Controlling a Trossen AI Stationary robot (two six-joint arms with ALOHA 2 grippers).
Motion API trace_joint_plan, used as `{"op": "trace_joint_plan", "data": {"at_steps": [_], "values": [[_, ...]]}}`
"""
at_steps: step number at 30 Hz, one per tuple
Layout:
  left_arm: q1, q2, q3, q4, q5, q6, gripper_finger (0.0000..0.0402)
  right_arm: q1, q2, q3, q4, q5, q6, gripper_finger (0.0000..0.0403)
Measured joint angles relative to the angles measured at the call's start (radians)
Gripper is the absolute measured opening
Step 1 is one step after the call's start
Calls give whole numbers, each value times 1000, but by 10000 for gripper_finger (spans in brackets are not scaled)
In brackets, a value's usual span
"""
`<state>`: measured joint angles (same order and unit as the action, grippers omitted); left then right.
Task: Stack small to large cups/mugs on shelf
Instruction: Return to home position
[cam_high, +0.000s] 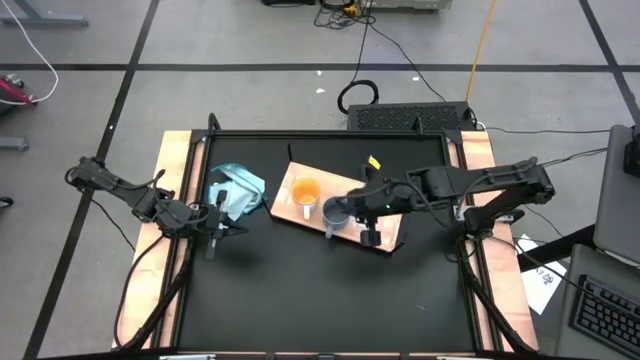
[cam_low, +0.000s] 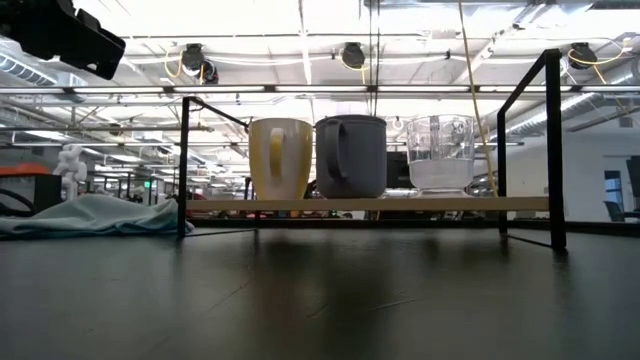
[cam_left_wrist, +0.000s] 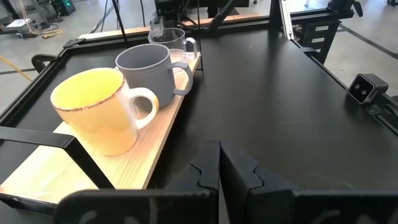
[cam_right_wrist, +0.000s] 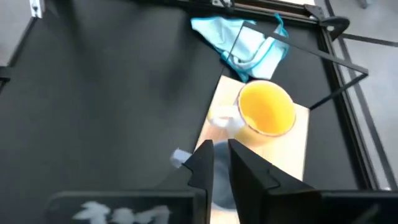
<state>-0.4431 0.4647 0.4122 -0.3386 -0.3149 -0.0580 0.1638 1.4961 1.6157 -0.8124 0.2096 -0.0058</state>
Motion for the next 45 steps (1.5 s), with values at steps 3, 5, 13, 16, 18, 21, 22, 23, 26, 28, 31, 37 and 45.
{"op": "trace_joint_plan", "data": {"at_steps": [3, 5, 13, 16, 18, 21, 22, 23, 26, 28, 31, 37, 45], "values": [[0, 0, 0, 0, 0, 0, 12, 38, -2, 0, -11, 23, 19, 19], [0, 0, 0, 0, 0, 0, 12, 66, -1, 0, -25, 31, 21, 7], [0, 0, 0, 60, 1, 3, 12, 132, -3, 0, -69, 61, 47, 3], [0, 1, 0, 93, 2, -4, 12, 142, -13, 0, -106, 101, 83, 3], [0, 9, 0, 119, 16, -6, 12, 142, -20, 0, -147, 126, 117, 3], [0, 55, 0, 179, 35, -6, 12, 144, -37, -9, -188, 164, 164, 1], [0, 79, 0, 201, 35, -5, 12, 144, -45, -18, -186, 164, 170, 1], [0, 104, 0, 221, 37, -4, 12, 145, -53, -31, -183, 164, 174, 1], [0, 177, 0, 267, 56, -1, 12, 146, -73, -79, -163, 161, 180, 0], [0, 216, 0, 307, 56, 0, 12, 146, -89, -113, -144, 161, 189, 0], [0, 264, 0, 370, 55, 3, 12, 146, -124, -166, -110, 161, 204, 0], [-9, 294, 0, 455, 63, 26, 12, 161, -212, -274, -28, 161, 230, 0], [-103, 236, 0, 479, 74, 155, 3, 259, -340, -372, 61, 195, 255, 0]]}}
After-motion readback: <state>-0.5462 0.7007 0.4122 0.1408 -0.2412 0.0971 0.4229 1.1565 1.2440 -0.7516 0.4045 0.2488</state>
